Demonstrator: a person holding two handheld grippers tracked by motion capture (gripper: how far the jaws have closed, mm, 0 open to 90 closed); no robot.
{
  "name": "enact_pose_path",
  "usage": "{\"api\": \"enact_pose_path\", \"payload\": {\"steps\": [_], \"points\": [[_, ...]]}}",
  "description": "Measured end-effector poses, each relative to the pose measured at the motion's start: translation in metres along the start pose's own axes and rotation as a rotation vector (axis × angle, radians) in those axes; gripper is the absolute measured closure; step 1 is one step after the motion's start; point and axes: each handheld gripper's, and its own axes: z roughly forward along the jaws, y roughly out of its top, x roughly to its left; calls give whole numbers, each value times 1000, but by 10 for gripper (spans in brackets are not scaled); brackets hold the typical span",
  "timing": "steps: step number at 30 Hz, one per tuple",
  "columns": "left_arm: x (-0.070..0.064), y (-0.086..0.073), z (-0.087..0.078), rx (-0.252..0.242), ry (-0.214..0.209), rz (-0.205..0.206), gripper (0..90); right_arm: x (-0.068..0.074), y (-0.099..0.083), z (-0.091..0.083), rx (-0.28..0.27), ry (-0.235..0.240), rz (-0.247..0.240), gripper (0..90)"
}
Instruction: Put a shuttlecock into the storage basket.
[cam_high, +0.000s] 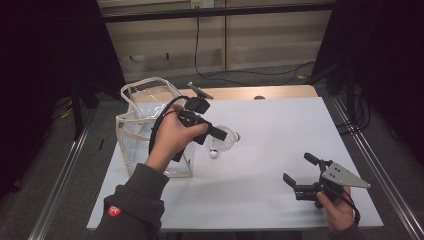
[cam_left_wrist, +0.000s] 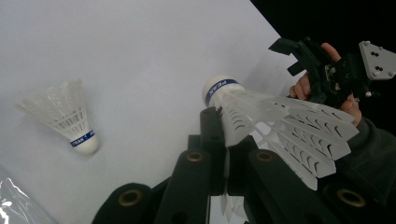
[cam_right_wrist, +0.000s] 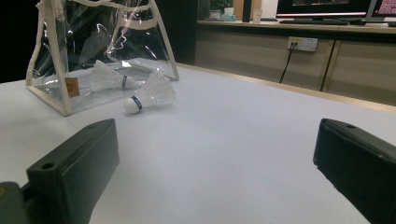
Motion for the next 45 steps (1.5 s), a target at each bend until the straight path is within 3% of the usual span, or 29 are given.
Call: {"api": "enact_pose_path", "payload": {"steps": [16, 25, 45], "points": [[1, 5, -13, -4, 27, -12, 899, 0, 0, -1, 1, 0, -9, 1], [0, 9, -18, -4, 22, -15, 899, 0, 0, -1, 1, 1, -10, 2], [5, 17, -35, -39, 48, -48, 899, 0, 0, -1, 1, 0, -9, 1]]}}
